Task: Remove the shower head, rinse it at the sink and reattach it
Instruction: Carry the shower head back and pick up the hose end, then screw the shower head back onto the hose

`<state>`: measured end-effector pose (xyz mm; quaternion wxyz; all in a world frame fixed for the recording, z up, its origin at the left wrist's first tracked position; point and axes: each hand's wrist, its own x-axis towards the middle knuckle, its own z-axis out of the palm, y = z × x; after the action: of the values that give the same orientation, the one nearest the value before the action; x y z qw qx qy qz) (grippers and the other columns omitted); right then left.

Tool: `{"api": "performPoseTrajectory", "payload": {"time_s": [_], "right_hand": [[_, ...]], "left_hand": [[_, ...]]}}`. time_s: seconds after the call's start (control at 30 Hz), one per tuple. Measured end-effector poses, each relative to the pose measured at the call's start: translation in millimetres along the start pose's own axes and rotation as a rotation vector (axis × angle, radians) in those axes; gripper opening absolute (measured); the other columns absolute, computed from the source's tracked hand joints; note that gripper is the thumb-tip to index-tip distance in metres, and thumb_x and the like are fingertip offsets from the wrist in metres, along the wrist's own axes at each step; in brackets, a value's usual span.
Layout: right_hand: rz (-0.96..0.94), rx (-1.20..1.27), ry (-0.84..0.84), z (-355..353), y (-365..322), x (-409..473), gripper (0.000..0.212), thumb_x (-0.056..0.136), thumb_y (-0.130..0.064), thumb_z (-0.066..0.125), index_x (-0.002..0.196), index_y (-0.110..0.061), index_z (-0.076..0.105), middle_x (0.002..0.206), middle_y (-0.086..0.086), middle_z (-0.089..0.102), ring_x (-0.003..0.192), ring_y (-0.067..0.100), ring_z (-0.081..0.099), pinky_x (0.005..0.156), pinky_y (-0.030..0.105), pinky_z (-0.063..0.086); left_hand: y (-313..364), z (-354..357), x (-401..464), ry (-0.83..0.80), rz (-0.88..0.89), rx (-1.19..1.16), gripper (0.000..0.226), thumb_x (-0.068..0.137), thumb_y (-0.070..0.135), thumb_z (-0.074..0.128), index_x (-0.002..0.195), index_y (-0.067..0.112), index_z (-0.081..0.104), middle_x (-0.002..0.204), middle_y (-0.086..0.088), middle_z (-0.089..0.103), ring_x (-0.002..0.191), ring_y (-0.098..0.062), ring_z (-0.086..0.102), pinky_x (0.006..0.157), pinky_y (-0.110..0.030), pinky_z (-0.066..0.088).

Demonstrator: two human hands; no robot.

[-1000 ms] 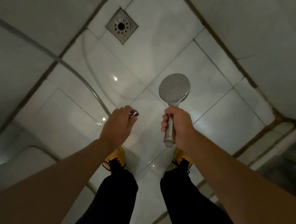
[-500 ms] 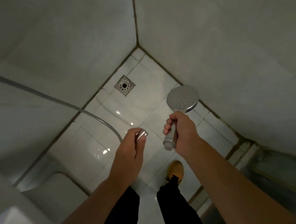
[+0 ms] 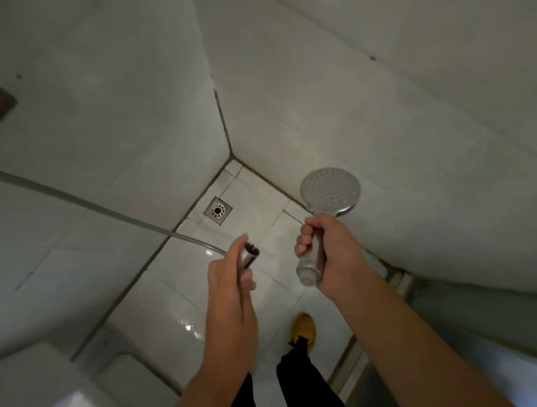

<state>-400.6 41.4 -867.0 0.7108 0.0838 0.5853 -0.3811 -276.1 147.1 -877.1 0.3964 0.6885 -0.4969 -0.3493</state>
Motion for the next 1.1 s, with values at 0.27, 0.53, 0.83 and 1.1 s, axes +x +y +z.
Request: {"api": "performPoseTrajectory", "payload": {"time_s": [0.27, 0.53, 0.83, 1.1], "right_hand": [[-0.077, 0.086, -0.140, 38.4, -19.3, -101.8, 0.028, 0.094, -0.006, 0.047, 0.067, -0.013, 0.046, 0.054, 0.000, 0.044, 0.038, 0.010, 0.041, 0.035, 0.018, 0.038], [-0.143, 0.036, -0.129, 57.8, -12.2, -174.7, 0.029, 0.096, -0.008, 0.048, 0.067, -0.012, 0.045, 0.052, 0.002, 0.043, 0.038, 0.013, 0.040, 0.035, 0.019, 0.038], [-0.243, 0.051, -0.128, 61.3, 3.2, -225.0, 0.026, 0.094, -0.005, 0.049, 0.069, -0.012, 0.046, 0.058, 0.002, 0.043, 0.041, 0.012, 0.041, 0.036, 0.019, 0.039], [-0.320, 0.104, -0.167, 74.9, 6.4, -246.7, 0.024, 0.093, -0.004, 0.048, 0.070, -0.012, 0.047, 0.057, 0.001, 0.045, 0.035, 0.009, 0.042, 0.035, 0.019, 0.038]], "left_hand": [[90.4, -55.8, -2.1, -0.063, -0.024, -0.093, 0.034, 0.099, 0.037, 0.032, 0.132, 0.046, 0.033, 0.092, 0.030, 0.055, 0.090, 0.008, 0.055, 0.076, -0.007, 0.044], [147.6, -102.3, -32.3, -0.016, -0.024, -0.184, 0.026, 0.085, 0.053, 0.045, 0.105, 0.038, 0.039, 0.066, 0.006, 0.049, 0.052, -0.007, 0.044, 0.049, -0.027, 0.042], [174.9, -134.1, -77.1, -0.014, -0.019, -0.171, 0.011, 0.097, 0.014, 0.050, 0.099, 0.022, 0.042, 0.070, -0.007, 0.050, 0.054, -0.008, 0.046, 0.052, -0.041, 0.048], [183.7, -153.1, -105.6, -0.086, -0.026, -0.155, 0.036, 0.092, -0.007, 0.044, 0.103, 0.027, 0.038, 0.088, -0.008, 0.056, 0.061, -0.004, 0.051, 0.057, -0.027, 0.047]]}}
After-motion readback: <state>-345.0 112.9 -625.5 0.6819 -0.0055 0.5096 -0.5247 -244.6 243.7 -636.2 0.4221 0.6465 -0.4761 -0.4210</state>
